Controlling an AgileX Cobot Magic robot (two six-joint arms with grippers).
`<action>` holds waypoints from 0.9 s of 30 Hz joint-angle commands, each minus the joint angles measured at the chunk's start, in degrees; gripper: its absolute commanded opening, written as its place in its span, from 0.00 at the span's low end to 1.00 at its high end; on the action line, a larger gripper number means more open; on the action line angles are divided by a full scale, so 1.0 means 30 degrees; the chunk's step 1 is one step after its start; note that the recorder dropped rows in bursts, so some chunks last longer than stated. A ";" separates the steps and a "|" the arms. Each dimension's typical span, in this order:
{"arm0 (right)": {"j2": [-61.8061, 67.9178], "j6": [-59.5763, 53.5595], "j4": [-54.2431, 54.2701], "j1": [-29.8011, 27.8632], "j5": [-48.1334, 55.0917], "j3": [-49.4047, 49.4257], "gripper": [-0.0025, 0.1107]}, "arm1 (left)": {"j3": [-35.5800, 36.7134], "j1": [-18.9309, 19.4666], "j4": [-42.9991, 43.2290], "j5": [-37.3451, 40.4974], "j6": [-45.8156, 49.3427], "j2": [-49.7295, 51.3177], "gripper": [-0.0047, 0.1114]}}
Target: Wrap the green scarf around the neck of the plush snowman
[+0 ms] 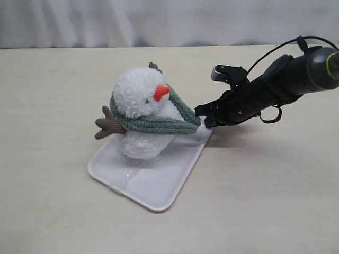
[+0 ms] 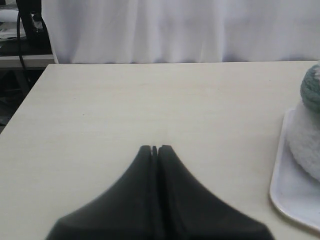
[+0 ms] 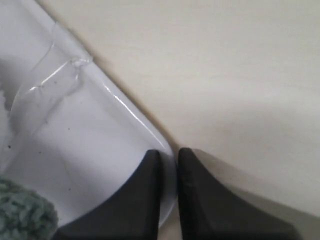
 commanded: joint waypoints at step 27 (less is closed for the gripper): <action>-0.2488 0.8248 0.3720 0.3004 -1.0339 0.5789 0.06 | 0.0046 0.0033 -0.0029 -0.0214 -0.0112 -0.0050 0.04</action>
